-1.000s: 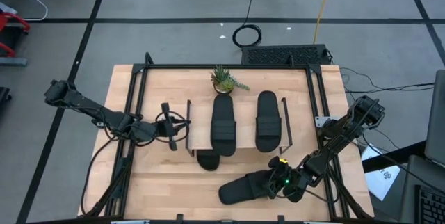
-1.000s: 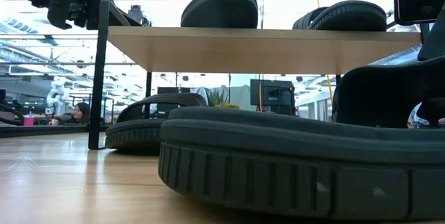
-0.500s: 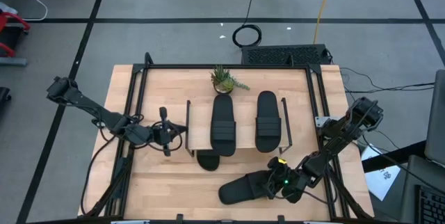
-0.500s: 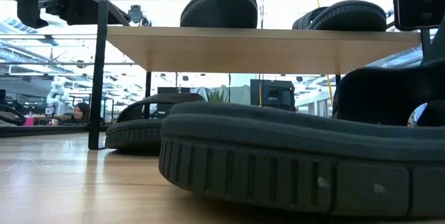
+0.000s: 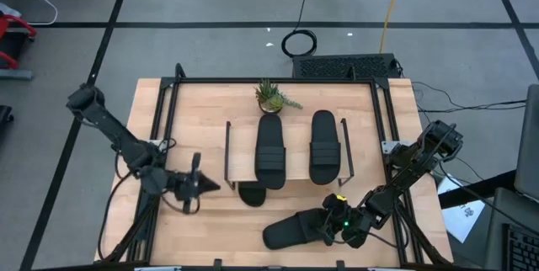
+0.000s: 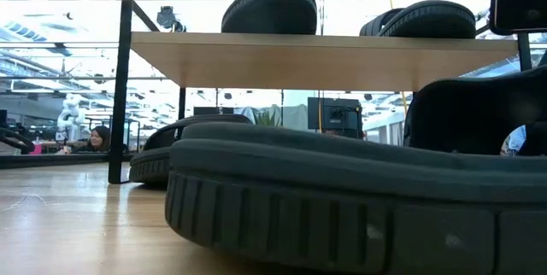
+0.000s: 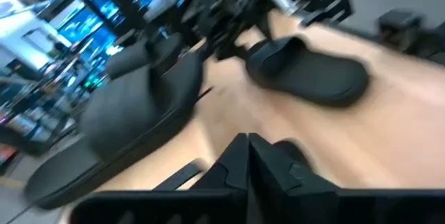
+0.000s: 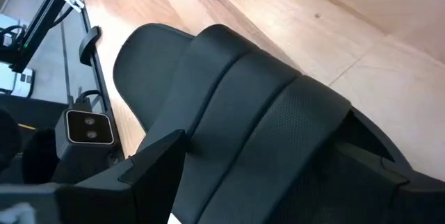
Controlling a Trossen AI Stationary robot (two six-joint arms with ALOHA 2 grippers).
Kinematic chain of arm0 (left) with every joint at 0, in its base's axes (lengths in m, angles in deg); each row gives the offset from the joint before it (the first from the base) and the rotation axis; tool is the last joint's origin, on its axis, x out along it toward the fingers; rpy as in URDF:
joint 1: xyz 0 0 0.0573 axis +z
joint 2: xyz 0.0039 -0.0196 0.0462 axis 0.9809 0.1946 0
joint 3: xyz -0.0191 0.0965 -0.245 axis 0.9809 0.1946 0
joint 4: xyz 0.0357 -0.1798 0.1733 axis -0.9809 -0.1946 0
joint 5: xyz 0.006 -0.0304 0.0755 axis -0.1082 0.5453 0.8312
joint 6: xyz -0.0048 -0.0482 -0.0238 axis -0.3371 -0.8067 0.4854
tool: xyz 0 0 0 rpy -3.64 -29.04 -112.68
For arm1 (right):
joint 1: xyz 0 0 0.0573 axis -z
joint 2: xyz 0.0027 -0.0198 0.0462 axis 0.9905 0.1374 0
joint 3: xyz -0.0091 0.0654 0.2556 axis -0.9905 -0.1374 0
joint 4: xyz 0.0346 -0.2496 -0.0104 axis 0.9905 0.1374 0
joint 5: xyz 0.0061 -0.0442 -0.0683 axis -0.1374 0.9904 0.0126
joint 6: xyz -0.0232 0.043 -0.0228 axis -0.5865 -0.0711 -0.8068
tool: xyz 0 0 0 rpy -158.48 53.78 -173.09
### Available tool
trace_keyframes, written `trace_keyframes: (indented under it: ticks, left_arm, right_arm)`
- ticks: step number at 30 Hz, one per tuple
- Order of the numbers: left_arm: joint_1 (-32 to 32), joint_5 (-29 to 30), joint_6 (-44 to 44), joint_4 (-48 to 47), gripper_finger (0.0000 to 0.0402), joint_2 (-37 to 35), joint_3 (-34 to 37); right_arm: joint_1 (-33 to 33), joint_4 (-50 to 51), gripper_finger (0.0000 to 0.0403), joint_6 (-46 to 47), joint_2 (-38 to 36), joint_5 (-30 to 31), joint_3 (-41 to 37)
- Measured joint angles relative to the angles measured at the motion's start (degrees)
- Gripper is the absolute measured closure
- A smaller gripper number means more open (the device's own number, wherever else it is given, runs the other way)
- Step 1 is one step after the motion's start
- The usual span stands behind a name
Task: Pick and place slides into the shelf
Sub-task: Put the black sandal under the shelf
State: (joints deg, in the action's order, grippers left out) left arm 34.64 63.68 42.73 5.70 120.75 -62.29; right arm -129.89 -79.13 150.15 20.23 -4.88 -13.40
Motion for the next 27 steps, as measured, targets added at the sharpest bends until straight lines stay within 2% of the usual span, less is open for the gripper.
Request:
trace_keyframes:
  ticks: [4, 8, 14, 17, 22, 24, 27]
  left_arm:
    - [-2.9, -0.3, -0.8, 9.6, 0.0395, 7.8, -0.1]
    - [-3.0, 0.2, -0.8, 17.1, 0.04, 20.0, -2.5]
    - [0.9, 8.0, 2.5, 14.9, 0.0385, 38.4, -15.3]
    - [4.5, 8.3, 2.0, 11.5, 0.0369, 44.0, -21.1]
    - [10.1, -3.8, 1.2, 9.7, 0.0311, 47.7, -27.0]
    - [11.5, -9.7, 3.5, 9.8, 0.0279, 48.4, -28.5]
    - [12.3, -15.5, 7.6, 9.8, 0.0228, 49.1, -30.3]
  right_arm:
    - [0.0, 0.0, 0.0116, -1.0, 0.0, 0.0, 0.0]
    - [0.2, 0.0, 0.0116, -1.1, 0.0, 0.1, 0.0]
    - [0.2, -0.4, 0.0115, -1.0, 0.0, 0.2, 0.0]
    - [0.2, -0.9, 0.0115, -1.1, 0.0, 0.2, 0.0]
    - [0.2, -0.9, 0.0115, -1.1, 0.0, 0.2, 0.0]
    - [0.2, -0.9, 0.0115, -1.3, 0.0, 0.3, 0.0]
    - [0.2, -0.9, 0.0115, -1.7, 0.0, 0.3, 0.0]
